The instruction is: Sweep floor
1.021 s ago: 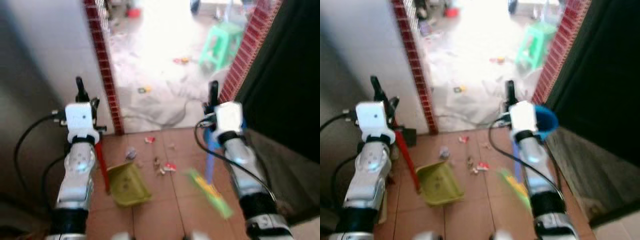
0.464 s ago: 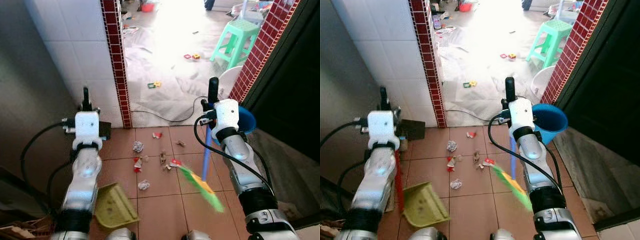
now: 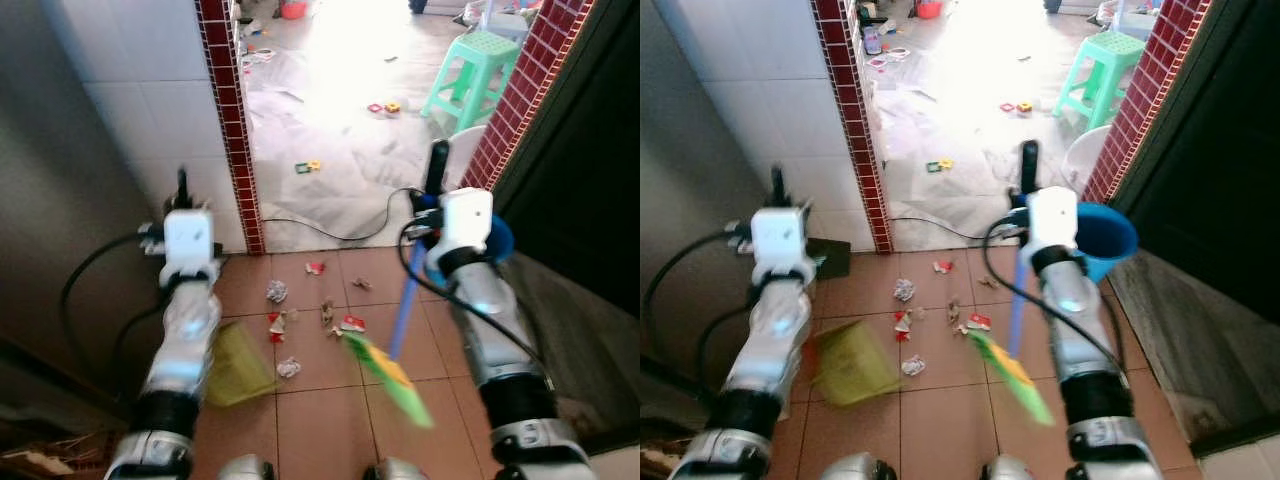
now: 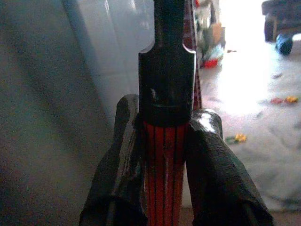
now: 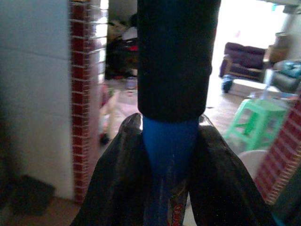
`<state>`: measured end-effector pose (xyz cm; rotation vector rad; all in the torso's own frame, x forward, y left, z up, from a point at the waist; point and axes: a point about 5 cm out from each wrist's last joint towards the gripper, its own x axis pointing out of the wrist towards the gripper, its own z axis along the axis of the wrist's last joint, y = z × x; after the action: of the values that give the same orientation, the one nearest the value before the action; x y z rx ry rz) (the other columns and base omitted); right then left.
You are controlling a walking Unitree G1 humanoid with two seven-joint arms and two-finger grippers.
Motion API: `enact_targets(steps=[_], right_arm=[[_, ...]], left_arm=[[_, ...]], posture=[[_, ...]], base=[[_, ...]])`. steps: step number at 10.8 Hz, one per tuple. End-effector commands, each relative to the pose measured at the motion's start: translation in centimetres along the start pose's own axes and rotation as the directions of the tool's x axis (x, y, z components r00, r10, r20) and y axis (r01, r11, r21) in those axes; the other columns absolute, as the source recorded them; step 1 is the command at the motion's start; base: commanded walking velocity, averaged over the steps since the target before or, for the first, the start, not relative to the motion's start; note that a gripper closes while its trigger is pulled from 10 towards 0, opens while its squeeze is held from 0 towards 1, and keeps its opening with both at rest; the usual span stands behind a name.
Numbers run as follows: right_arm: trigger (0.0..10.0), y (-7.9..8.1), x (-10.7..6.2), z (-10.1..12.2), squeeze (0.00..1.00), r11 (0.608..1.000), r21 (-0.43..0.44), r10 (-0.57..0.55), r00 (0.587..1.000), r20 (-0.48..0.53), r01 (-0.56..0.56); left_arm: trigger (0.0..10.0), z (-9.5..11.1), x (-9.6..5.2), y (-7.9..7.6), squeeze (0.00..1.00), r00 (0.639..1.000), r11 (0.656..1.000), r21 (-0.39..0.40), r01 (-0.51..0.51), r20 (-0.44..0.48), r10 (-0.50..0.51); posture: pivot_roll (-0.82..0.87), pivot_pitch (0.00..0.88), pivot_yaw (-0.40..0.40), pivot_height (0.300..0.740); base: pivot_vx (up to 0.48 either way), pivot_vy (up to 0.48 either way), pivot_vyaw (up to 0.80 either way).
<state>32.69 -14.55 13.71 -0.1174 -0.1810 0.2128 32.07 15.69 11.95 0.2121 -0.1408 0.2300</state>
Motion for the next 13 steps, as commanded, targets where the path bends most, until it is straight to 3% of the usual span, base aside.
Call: enact_targets(steps=[1, 3, 9, 13], right_arm=[[10.0, 0.4, 0.9, 2.3, 0.0, 1.0, -0.006, 0.012, 0.996, 0.092, -0.011], [10.0, 0.9, 1.4, 3.2, 0.0, 1.0, -0.007, 0.023, 0.993, 0.118, -0.022], [10.0, -0.2, 1.6, 3.5, 0.0, 0.999, -0.029, -0.035, 0.992, 0.124, 0.039], [10.0, -0.5, 1.4, 3.9, 0.0, 0.997, -0.057, -0.036, 0.99, 0.135, 0.044]], left_arm=[[10.0, 0.6, 0.3, 0.2, 0.0, 0.999, 1.0, -0.002, 0.004, 0.036, -0.003], [10.0, 0.7, 0.7, 0.3, 0.0, 0.999, 1.0, -0.007, 0.011, 0.043, -0.011], [10.0, 1.2, 0.8, -0.2, 0.0, 0.998, 0.999, -0.042, 0.023, 0.06, -0.02], [10.0, 1.2, 0.9, -0.8, 0.0, 0.997, 0.998, -0.045, 0.045, 0.062, -0.042]], posture=[[-0.03, 0.034, 0.027, 0.74], [-0.04, 0.047, 0.038, 0.74], [-0.04, 0.048, 0.035, 0.74], [-0.06, 0.046, 0.031, 0.74]], base=[[0.0, 0.0, 0.76], [0.328, 0.0, 0.74], [0.342, 0.0, 0.0], [0.0, 0.0, 0.0]])
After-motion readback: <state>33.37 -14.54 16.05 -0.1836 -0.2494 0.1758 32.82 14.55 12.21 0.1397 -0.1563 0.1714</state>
